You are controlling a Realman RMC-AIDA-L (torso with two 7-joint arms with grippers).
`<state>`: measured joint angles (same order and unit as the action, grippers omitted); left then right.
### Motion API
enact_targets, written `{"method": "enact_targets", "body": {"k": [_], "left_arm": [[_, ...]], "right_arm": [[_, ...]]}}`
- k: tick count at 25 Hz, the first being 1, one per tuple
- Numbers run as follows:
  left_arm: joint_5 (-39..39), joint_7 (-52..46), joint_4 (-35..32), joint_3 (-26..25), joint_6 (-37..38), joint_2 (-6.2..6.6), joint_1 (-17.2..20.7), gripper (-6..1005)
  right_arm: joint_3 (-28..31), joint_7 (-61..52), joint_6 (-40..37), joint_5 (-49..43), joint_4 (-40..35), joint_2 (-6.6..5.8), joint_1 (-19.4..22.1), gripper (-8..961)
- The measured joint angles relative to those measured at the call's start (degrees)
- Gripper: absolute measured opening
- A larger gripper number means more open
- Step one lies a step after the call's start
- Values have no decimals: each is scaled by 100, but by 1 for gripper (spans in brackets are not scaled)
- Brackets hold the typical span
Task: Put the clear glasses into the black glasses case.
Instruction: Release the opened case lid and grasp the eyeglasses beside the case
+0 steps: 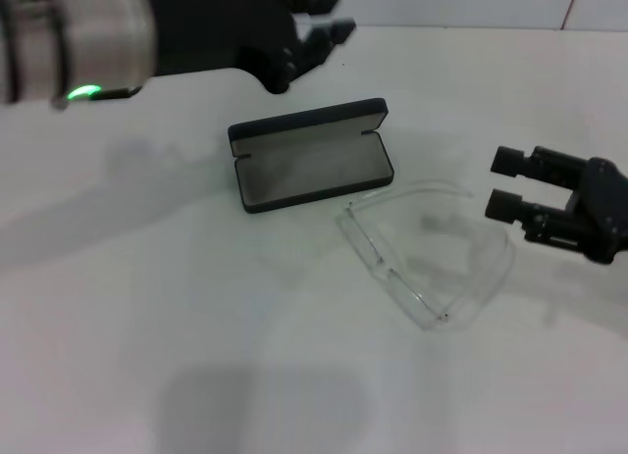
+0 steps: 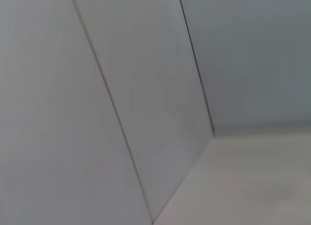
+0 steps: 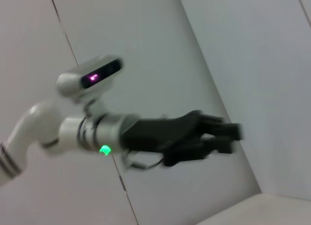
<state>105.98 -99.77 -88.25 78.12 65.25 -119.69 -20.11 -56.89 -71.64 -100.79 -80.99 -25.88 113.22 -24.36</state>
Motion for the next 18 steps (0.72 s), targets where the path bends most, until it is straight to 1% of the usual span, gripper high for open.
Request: {"method": "enact_targets", "body": {"k": [2,3,5,6,7,8,10,11,13,14,16,18], "left_arm": [[-993,594,183,-116,81,-2,524,308],[-1499,885,311,-137,167,-2,804,312],[-2133,1350,565,-136,328,-4,1220,320],[-2384,1571,716,-124,417,-9,1379,324],[-2636,1862,921,-115,532,-9,1510,328],[-2831,2101,1130,-106,645,-10,1607,332],[-3137,2634,1629,-115,991,-8,1699,340],[-3243,2925,1940,-135,1259,-5,1718,340],[-3292,3314,2518,-278,1756,12,1696,340],[-3296,3474,2770,-369,2002,17,1684,340],[-3300,3690,3279,-643,2429,17,1640,340],[-3255,3805,3727,-874,2713,20,1543,340]], "right_arm": [[-4,-489,65,-28,-380,-62,2,681],[-35,-1095,148,-74,-860,-131,7,681],[-68,-1759,230,-247,-1409,-193,-11,681],[-85,-2360,283,-477,-1831,-231,-55,681],[-90,-2697,318,-629,-2102,-253,-105,681],[-91,-3478,364,-1066,-2627,-288,-238,681],[-98,-4732,334,-2035,-3451,-324,-612,681],[-105,-5145,260,-2427,-3651,-325,-783,681],[-109,-6087,-49,-3384,-4007,-304,-1304,681],[-110,-6417,-265,-3826,-4031,-278,-1611,680],[-125,-6862,-577,-4427,-3978,-209,-2159,680],[-192,-7103,-730,-4890,-3828,-120,-2603,680]]}}
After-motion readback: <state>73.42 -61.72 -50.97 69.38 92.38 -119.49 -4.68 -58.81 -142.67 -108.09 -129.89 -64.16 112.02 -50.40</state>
